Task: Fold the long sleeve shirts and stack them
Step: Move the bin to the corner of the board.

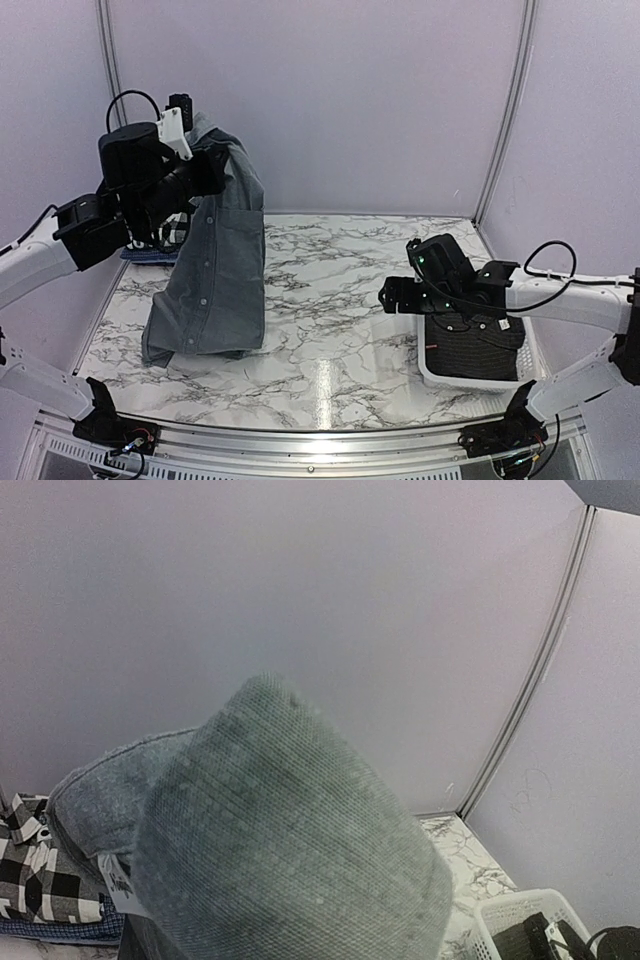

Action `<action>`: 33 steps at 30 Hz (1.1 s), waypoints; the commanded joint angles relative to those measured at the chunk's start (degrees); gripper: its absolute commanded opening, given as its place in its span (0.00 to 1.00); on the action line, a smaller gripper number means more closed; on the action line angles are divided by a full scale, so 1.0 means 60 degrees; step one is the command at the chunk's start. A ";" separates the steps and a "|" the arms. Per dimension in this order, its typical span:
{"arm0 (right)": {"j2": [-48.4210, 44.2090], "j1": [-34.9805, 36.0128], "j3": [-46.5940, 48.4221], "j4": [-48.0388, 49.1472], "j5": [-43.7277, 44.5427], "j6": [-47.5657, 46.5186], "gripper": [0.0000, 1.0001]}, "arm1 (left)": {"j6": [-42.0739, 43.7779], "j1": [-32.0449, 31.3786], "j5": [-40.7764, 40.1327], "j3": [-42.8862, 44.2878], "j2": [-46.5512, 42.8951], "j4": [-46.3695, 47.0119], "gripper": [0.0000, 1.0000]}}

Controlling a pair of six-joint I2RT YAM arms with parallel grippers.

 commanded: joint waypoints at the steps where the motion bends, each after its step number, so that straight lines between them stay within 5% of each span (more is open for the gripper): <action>1: -0.0028 -0.0234 -0.0238 -0.1667 0.0221 0.0234 0.91 | -0.0200 0.0029 0.0487 0.0615 0.0309 0.0261 0.00; 14: -0.2302 -0.0823 -0.1474 -0.2679 -0.0302 0.0633 0.91 | -0.0798 -0.0007 0.2536 0.2233 0.1783 0.0345 0.00; 26: -0.2722 -0.0834 0.0776 -0.2781 0.0152 0.0157 0.91 | -0.0688 -0.1208 0.4446 0.7170 0.3910 0.0027 0.00; 29: -0.2315 -0.0823 0.1356 -0.2633 0.0346 -0.0198 0.91 | -0.1588 -0.0515 0.4715 0.7078 0.3858 -0.0451 0.00; 33: -0.1557 -0.0824 0.1704 -0.2114 0.0188 -0.0584 0.91 | -0.3395 0.1442 0.6197 0.4946 0.3743 -0.0200 0.00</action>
